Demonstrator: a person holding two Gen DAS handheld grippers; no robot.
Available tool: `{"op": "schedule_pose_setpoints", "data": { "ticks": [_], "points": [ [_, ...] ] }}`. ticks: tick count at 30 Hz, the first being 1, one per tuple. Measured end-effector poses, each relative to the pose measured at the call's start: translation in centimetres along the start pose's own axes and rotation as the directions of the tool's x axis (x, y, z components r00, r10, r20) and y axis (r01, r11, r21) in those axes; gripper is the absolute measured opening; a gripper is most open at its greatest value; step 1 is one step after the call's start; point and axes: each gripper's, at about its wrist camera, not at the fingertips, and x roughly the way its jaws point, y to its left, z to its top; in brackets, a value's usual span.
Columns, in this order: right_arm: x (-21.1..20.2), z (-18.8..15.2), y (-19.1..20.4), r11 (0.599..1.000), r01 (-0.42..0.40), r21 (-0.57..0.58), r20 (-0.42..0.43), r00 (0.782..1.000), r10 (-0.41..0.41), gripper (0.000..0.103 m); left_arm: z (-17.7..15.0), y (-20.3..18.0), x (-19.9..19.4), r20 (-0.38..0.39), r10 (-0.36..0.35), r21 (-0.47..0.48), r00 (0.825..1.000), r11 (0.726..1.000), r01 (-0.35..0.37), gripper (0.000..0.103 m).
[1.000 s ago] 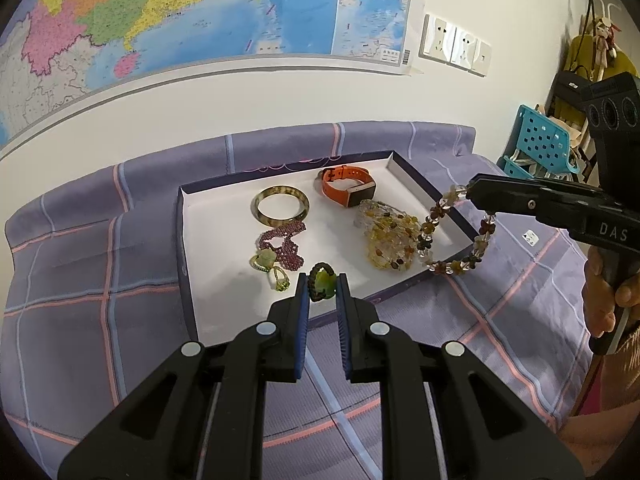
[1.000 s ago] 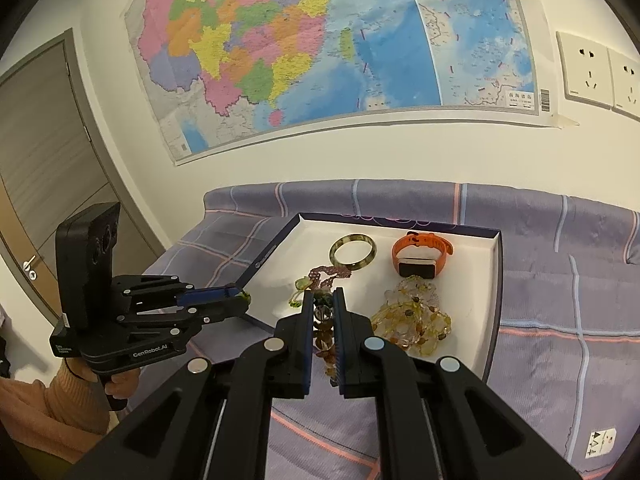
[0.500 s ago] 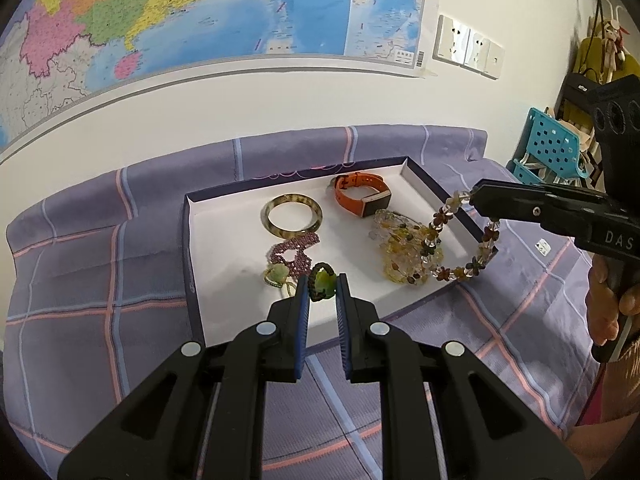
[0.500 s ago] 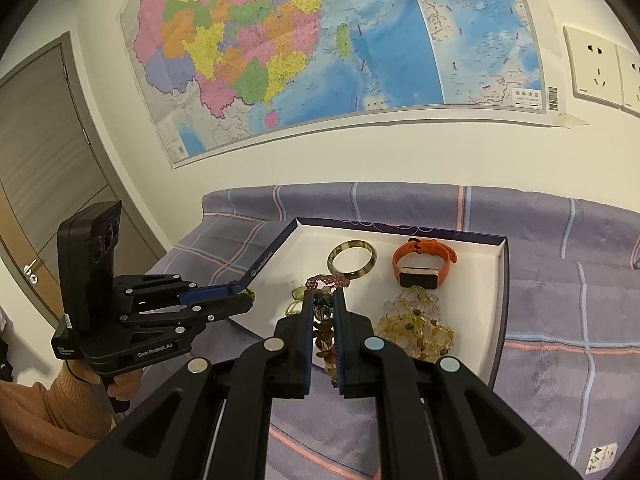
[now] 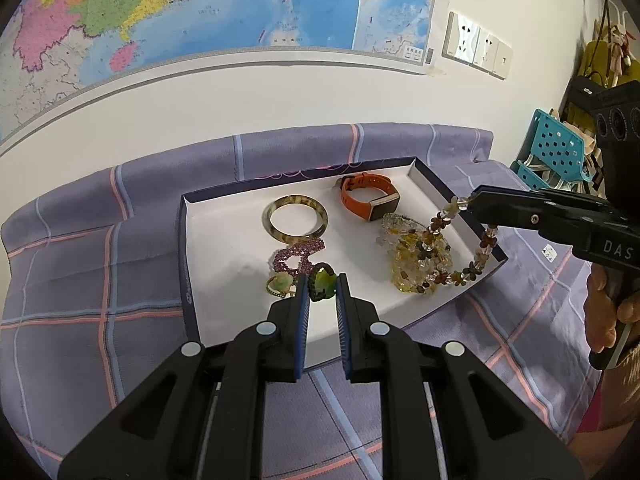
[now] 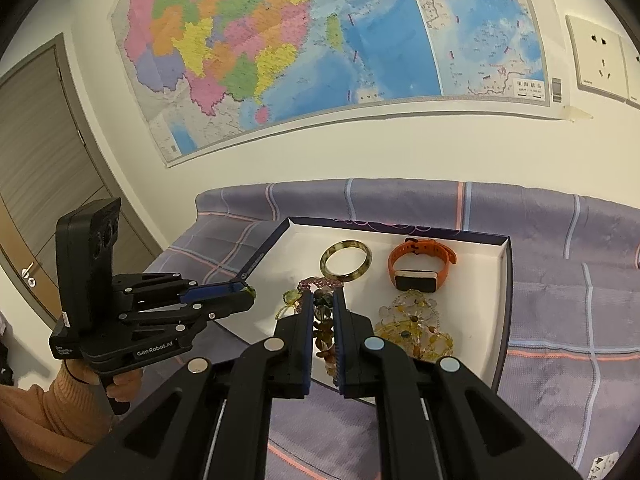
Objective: Organize jewelry
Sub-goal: 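Lower the green-stone ring into the lid with the left tool while the right tool lowers the bracelet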
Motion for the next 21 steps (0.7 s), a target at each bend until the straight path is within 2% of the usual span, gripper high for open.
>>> {"op": "schedule_pose_setpoints", "data": {
  "ticks": [21],
  "points": [
    [0.34, -0.01, -0.69, 1.0, 0.003, 0.012, 0.0, 1.0, -0.003, 0.008, 0.23, -0.12, 0.7, -0.01, 0.003, 0.002, 1.0, 1.0, -0.003, 0.014]
  ]
}}
